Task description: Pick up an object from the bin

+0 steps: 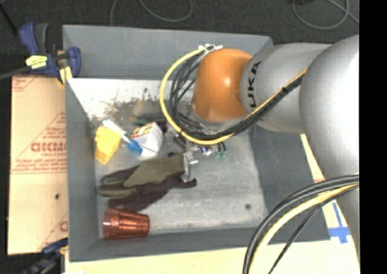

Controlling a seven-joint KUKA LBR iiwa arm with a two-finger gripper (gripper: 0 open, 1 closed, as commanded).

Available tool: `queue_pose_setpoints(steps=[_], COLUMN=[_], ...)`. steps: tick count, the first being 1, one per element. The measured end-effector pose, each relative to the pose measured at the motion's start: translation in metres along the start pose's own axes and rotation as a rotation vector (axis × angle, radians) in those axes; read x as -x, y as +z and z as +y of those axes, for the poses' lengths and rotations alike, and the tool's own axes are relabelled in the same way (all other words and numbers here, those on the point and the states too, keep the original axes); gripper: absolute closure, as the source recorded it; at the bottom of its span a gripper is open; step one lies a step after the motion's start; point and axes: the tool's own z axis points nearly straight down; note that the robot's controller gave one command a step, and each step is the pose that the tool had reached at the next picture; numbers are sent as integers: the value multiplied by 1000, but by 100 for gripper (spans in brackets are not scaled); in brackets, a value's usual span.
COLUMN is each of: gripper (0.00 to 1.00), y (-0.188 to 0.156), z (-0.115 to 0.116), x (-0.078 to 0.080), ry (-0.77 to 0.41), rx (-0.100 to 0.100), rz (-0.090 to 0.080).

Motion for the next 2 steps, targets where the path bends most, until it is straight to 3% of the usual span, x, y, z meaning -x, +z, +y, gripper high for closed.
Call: queue_pose_setpoints(steps=[1,2], gripper=[0,100], y=[25,35], z=[7,-12], x=[-8,3], ry=[-173,-88], rx=[5,0], rz=[13,-6])
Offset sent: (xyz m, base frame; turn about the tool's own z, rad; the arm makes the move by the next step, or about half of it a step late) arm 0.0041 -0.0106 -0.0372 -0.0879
